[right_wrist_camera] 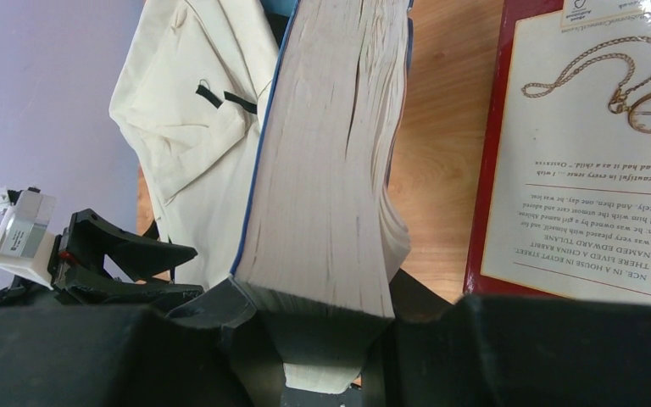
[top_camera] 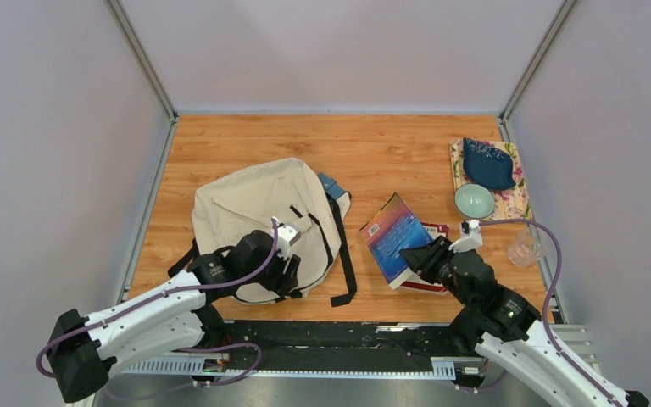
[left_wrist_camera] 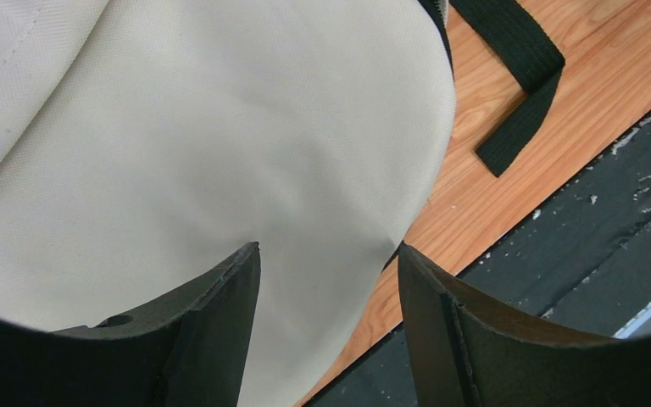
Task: Pack the student bag
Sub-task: Pick up the book from the center of the board, then place the book in the student bag.
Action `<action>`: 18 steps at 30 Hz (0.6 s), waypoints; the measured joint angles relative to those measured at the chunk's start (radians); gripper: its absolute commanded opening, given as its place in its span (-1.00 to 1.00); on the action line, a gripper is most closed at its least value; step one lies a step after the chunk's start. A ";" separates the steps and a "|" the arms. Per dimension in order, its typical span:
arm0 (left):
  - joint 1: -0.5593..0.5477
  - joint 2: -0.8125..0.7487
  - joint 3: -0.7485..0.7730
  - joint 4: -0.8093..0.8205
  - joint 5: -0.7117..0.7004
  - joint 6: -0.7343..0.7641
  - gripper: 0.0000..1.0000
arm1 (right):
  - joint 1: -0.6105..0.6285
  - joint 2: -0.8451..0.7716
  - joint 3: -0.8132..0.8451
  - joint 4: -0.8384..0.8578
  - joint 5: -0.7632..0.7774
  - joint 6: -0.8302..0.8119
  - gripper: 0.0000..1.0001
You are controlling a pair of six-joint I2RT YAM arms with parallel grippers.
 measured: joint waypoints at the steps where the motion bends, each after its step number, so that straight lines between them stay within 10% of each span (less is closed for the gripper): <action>1: 0.000 0.002 0.000 -0.002 -0.005 0.005 0.36 | 0.000 0.005 0.003 0.000 -0.003 0.000 -1.00; 14: -0.012 0.054 0.000 -0.001 0.036 0.025 0.22 | 0.001 0.037 0.015 0.003 -0.032 0.008 -1.00; 18: -0.013 0.083 0.000 -0.002 0.038 0.031 -0.11 | 0.001 0.037 0.015 0.003 -0.037 0.015 -1.00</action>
